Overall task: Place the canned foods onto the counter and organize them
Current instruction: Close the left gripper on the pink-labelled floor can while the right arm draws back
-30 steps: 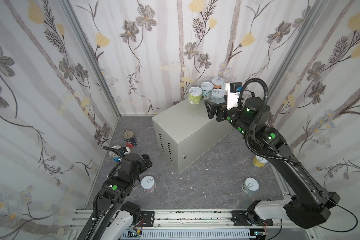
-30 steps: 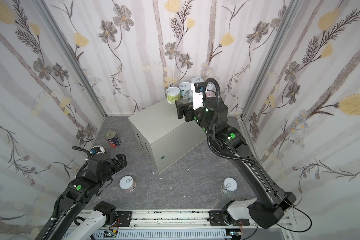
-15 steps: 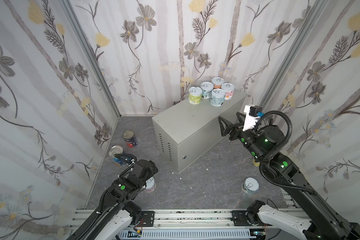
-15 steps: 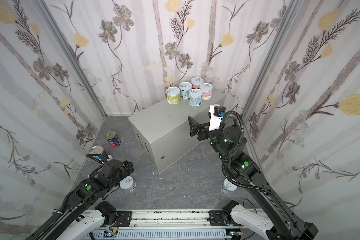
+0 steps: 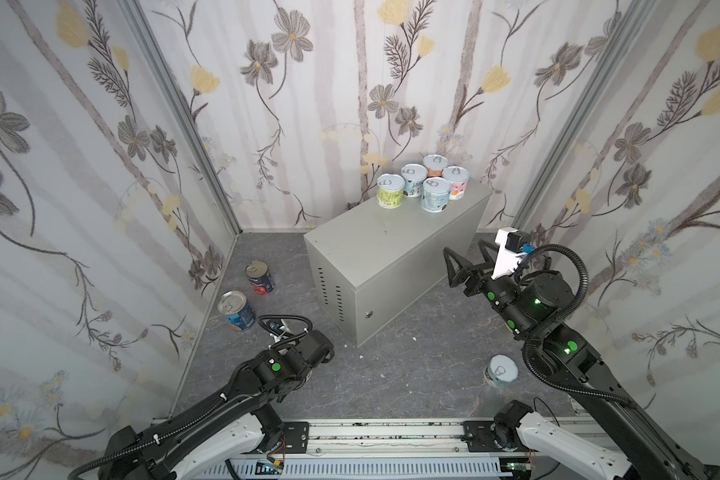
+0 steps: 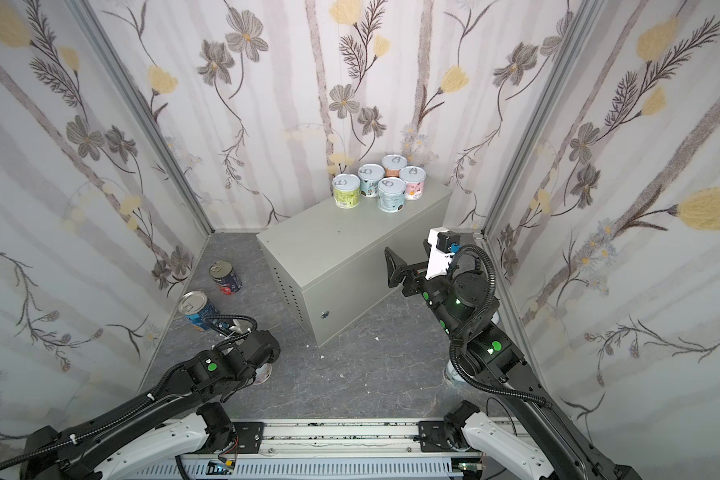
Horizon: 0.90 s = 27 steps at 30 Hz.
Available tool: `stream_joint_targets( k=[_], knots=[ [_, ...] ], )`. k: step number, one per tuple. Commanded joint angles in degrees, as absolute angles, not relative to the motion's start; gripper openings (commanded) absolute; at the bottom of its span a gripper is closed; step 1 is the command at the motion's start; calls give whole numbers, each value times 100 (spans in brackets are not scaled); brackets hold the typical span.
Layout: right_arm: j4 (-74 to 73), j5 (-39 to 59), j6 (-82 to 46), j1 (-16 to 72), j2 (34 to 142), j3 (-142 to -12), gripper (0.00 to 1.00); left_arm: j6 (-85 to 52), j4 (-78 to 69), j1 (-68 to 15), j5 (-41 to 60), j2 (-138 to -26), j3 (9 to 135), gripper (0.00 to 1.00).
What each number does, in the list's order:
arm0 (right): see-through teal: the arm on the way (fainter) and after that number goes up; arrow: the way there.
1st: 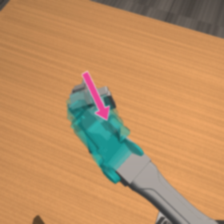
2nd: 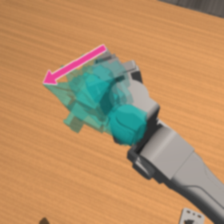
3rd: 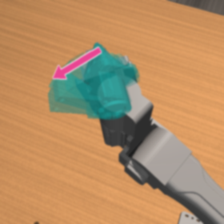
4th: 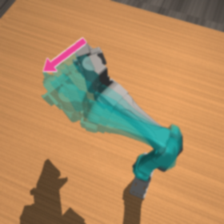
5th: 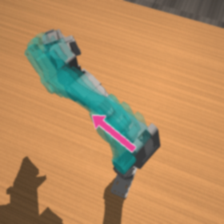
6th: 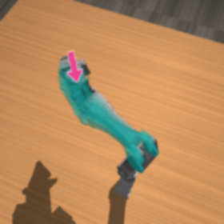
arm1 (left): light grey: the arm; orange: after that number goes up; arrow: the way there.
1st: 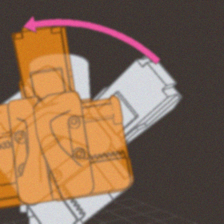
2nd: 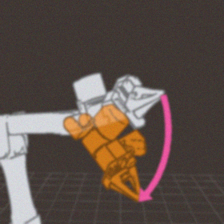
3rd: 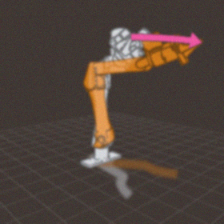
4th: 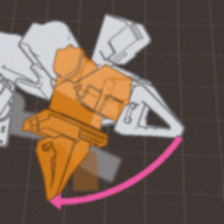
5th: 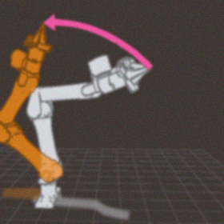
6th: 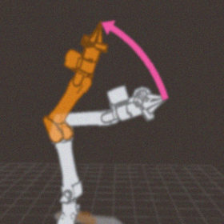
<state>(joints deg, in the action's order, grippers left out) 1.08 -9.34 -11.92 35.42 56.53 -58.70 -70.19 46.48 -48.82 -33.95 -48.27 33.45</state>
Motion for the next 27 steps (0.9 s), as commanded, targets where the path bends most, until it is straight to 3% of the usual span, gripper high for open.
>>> stream_joint_targets(
  k=[1,27],
  knots=[
    [-271,-896,-1233,3546,5655,-5836,100,-7419,5217,-4921,-4104,-4793,3457,100],
    [-343,-800,-1257,3485,5669,-5761,100,-7587,4501,-4966,-3646,-5425,2637,100]
  ],
)
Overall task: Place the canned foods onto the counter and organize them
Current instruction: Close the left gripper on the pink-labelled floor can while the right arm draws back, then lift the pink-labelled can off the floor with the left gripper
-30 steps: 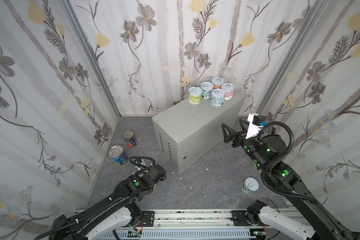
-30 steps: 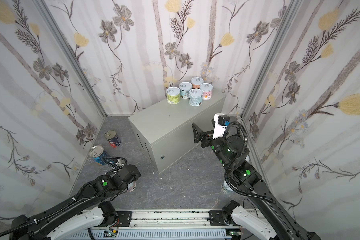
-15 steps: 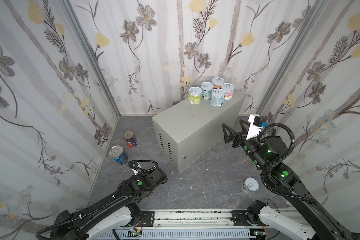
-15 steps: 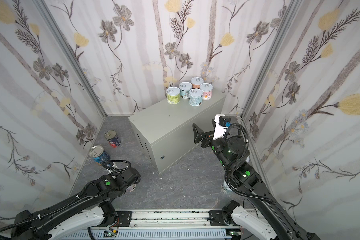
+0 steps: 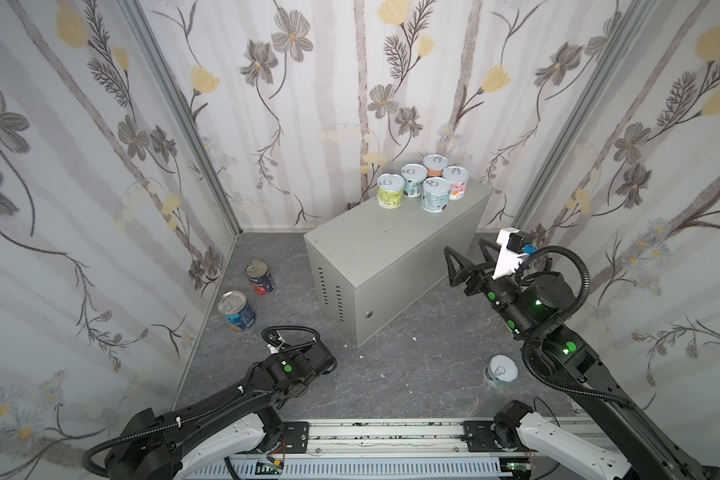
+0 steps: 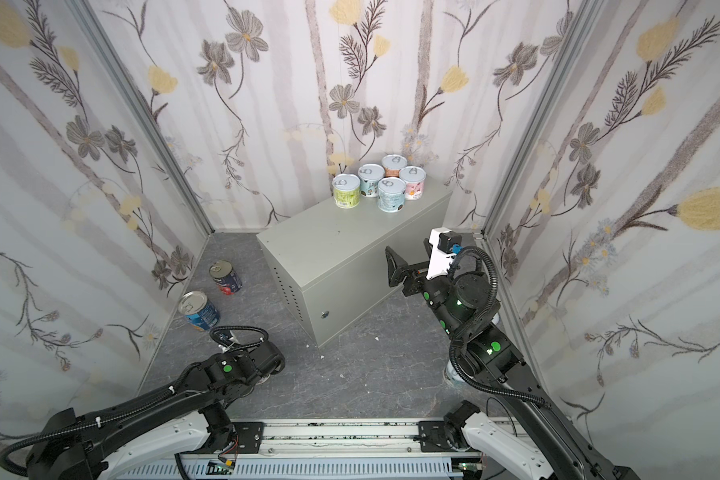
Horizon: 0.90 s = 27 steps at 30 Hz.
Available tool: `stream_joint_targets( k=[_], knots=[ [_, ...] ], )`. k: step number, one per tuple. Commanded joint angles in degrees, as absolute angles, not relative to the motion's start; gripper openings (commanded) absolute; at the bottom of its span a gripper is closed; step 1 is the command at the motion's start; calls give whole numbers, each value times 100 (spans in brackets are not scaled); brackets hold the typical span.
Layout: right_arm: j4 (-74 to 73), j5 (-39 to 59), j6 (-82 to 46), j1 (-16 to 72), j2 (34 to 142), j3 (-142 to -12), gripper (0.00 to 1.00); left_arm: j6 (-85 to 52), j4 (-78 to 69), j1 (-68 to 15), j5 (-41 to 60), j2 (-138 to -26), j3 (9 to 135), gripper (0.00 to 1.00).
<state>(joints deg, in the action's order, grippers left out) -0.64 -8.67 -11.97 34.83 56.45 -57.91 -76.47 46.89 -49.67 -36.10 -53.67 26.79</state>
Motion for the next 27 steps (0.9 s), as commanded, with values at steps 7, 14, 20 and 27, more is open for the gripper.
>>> stream_joint_targets(
  k=[7,14,20,27],
  knots=[
    [-348,-773,-1266,3454,5703,-5757,100,-7402,4195,-4966,-3607,-5733,2575,98],
    [-360,-723,-1283,3449,5712,-5757,100,-7297,4113,-4964,-3604,-5903,2638,95],
    [-360,-716,-1292,3453,5704,-5748,100,-7542,3964,-5007,-3357,-5880,2649,95],
    [-360,-703,-1300,3450,5669,-5730,100,-7594,3700,-5009,-3121,-5952,2433,95]
  ],
)
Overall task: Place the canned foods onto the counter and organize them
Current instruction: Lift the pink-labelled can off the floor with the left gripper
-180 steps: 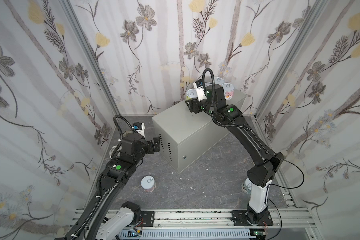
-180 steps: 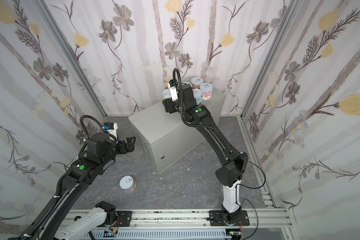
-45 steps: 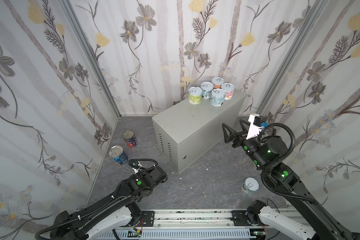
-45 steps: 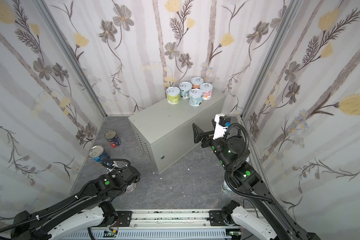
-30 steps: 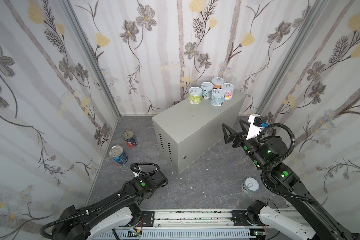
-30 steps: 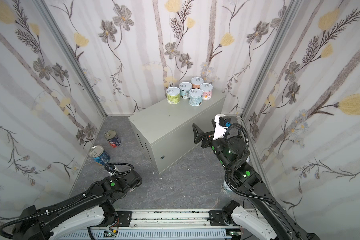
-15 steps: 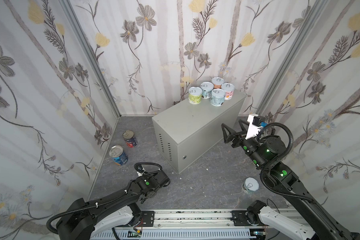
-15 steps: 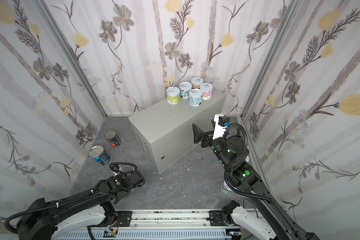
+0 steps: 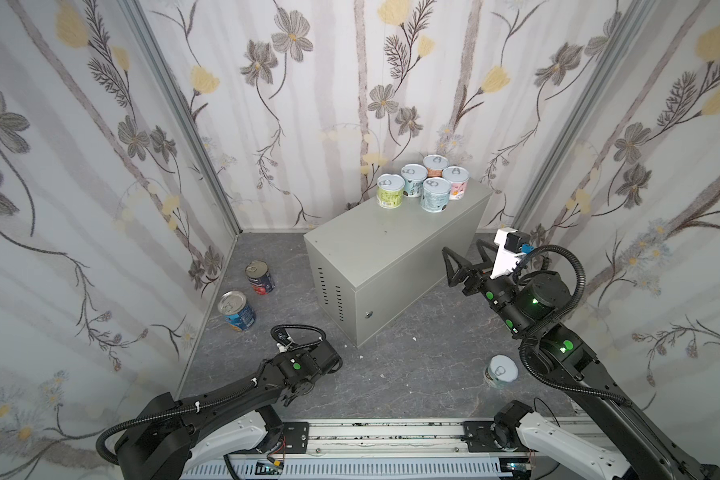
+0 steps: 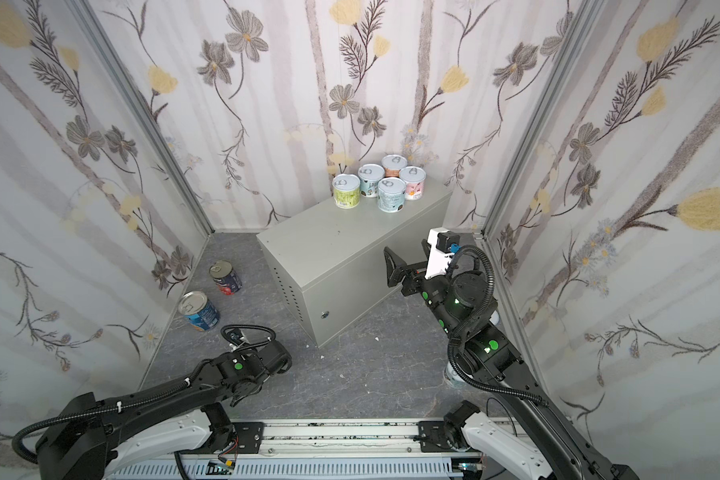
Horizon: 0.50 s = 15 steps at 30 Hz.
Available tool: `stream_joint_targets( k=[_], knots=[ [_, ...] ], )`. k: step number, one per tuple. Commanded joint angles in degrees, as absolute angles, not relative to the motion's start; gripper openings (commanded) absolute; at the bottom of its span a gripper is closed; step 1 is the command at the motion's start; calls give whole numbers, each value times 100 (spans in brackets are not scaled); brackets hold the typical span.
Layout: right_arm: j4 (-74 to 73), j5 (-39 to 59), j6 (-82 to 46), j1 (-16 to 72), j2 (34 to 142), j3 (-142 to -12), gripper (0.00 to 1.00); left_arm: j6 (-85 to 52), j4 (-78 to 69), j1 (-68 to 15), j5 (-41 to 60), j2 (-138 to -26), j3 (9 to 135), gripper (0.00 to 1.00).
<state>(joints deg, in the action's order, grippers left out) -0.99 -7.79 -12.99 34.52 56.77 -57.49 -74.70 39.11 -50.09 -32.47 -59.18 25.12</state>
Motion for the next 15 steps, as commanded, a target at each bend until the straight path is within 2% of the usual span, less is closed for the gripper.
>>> stream_joint_targets(
  k=[1,15],
  knots=[
    [-366,-703,-1300,3446,5665,-5730,100,-7608,3630,-5010,-3074,-5975,2383,94],
    [-383,-694,-1301,3450,5662,-5713,100,-7655,3075,-5002,-2933,-6485,2234,93]
  ],
)
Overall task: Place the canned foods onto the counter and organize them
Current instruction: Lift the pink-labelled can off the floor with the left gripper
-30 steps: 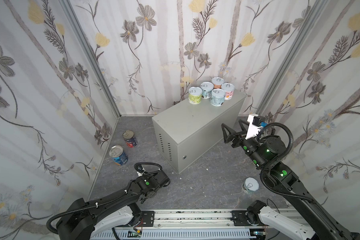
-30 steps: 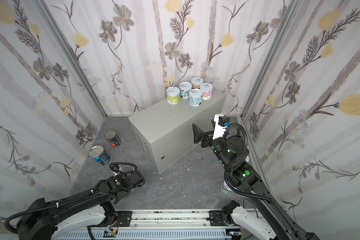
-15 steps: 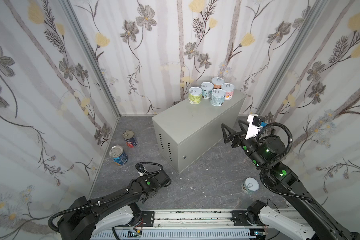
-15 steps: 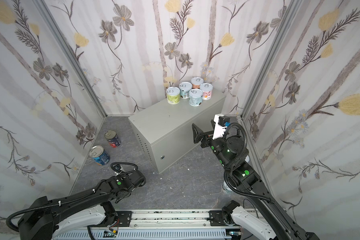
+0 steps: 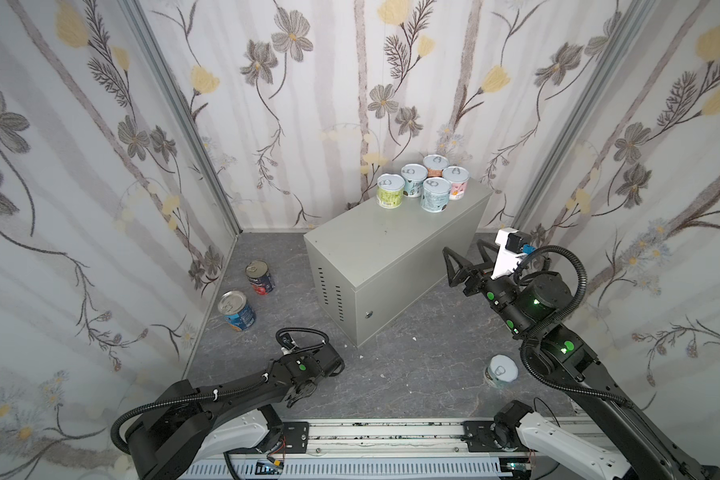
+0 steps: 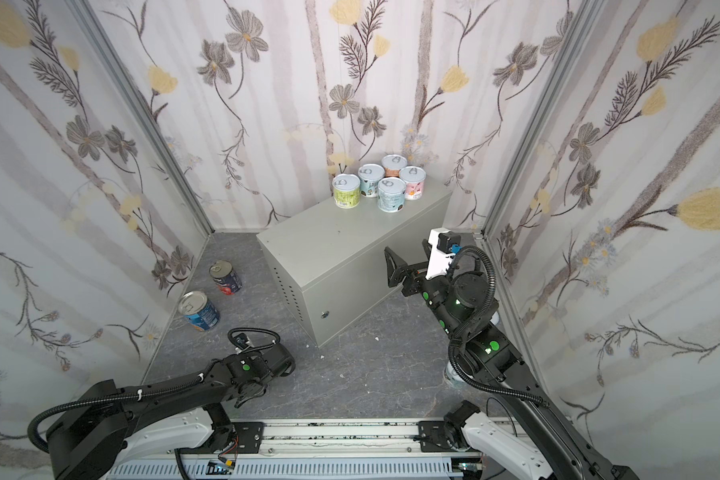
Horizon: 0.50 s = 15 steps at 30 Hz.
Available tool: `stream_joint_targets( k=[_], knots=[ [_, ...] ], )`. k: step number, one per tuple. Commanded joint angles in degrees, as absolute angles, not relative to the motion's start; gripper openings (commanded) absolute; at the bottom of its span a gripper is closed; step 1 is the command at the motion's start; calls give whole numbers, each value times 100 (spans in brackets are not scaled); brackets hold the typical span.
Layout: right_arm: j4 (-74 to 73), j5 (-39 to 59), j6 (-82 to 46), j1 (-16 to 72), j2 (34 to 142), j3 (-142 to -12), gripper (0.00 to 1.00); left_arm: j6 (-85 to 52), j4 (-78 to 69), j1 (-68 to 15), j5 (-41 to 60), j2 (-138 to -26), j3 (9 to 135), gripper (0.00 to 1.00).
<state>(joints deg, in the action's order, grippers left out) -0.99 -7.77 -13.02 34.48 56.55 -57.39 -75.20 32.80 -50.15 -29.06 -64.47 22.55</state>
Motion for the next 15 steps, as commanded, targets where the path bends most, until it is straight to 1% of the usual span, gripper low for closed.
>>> stream_joint_targets(
  k=[1,7,15],
  knots=[
    [-371,-694,-1302,3451,5677,-5713,100,-7640,3075,-4978,-2953,-6486,2231,93],
    [-395,-660,-1317,3450,5694,-5704,100,-7340,2925,-4559,-2877,-6249,2089,90],
    [-396,-668,-1314,3447,5713,-5698,100,-7149,2760,-4430,-2812,-6422,2090,89]
  ],
)
